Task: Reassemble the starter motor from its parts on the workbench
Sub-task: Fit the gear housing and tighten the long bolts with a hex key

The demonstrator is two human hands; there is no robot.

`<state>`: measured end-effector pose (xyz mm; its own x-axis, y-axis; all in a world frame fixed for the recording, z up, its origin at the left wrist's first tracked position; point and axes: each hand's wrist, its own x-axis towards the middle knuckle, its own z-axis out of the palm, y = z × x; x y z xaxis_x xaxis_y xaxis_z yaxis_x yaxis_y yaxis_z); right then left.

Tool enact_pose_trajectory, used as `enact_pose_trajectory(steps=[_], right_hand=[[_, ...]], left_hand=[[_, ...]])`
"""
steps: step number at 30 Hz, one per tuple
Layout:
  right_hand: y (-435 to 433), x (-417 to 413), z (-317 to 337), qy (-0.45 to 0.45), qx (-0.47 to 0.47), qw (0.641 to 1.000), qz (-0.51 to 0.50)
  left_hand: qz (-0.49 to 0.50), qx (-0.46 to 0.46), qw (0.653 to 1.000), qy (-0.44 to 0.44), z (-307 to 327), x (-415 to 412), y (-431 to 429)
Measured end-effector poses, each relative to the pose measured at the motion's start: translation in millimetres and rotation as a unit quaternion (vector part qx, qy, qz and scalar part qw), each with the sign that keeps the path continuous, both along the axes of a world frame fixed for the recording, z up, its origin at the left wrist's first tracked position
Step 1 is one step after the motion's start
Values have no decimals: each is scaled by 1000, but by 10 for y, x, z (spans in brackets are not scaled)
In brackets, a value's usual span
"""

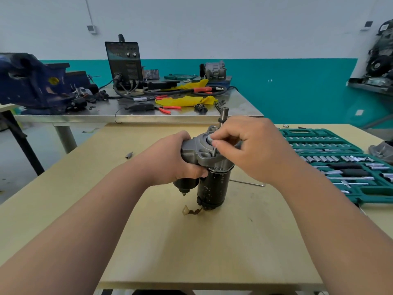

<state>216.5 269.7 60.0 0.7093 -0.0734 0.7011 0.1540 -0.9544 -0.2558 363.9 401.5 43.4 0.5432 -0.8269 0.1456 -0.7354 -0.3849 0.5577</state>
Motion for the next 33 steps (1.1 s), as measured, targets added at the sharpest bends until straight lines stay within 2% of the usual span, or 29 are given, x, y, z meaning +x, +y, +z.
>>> enact_pose_trajectory(steps=[4, 7, 9, 12, 20, 26, 33], right_hand=[[4, 6, 41, -9, -92, 996, 8], [-38, -14, 42, -53, -14, 998, -22], [-53, -2, 32, -11, 31, 999, -37], [-37, 47, 1, 54, 17, 998, -36], [0, 25, -30, 107, 18, 993, -51], [41, -76, -43, 113, -24, 991, -68], [17, -71, -70, 126, 1, 991, -53]], left_hand=[[-2, 3, 1000, -4, 7, 2, 0], [-2, 2, 1000, 1, 7, -6, 8], [-3, -3, 1000, 7, 6, -5, 10], [-5, -3, 1000, 7, 5, -4, 9], [-6, -1, 1000, 13, -10, 26, 22], [-11, 1, 1000, 15, -9, 30, 24], [-13, 16, 1000, -8, 21, 59, 25]])
